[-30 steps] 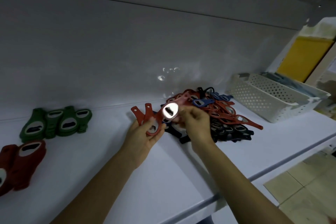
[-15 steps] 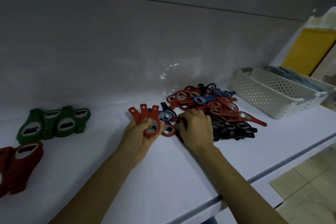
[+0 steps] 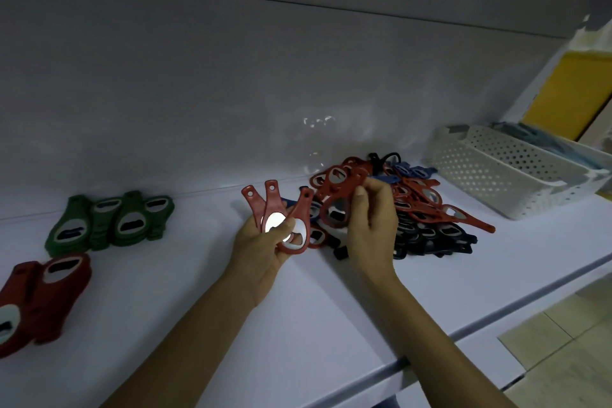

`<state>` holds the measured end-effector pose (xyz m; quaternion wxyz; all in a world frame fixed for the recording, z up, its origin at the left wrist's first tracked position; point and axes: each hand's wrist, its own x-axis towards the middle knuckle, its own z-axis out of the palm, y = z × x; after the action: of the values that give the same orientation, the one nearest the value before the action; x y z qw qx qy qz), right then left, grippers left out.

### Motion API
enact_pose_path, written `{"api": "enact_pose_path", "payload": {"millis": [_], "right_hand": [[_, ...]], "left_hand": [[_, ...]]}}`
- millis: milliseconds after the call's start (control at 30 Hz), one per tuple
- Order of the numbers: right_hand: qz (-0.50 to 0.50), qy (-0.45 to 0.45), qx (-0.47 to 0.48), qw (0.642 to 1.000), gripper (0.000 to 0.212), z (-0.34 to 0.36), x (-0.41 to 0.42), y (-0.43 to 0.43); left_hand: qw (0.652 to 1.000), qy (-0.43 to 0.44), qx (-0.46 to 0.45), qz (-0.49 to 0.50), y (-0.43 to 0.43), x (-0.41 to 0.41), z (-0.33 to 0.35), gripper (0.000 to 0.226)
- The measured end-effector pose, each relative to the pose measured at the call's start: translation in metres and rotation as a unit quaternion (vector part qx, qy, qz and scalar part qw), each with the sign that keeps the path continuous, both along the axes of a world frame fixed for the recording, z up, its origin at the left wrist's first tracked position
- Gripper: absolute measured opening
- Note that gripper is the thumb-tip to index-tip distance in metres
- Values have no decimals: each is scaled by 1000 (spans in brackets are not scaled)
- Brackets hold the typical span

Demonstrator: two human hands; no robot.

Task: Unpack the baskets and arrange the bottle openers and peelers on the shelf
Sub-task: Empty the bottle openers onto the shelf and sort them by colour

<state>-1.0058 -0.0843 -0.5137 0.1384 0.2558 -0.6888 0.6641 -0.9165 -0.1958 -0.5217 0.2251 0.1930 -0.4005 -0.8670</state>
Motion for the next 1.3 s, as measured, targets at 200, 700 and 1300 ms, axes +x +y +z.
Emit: {"api": "enact_pose_path", "payload": {"millis": [200, 700, 1300], "right_hand": [[158, -163, 36, 973, 13, -6, 4, -8], [20, 153, 409, 899, 28, -19, 1, 0], [126, -219, -56, 966, 6, -6, 4, -2]], "left_hand": [[998, 32, -37, -39, 4, 1, 0, 31], [995, -3, -73, 63, -2, -1, -8, 47], [995, 37, -86, 37, 0, -1, -8, 45]]}}
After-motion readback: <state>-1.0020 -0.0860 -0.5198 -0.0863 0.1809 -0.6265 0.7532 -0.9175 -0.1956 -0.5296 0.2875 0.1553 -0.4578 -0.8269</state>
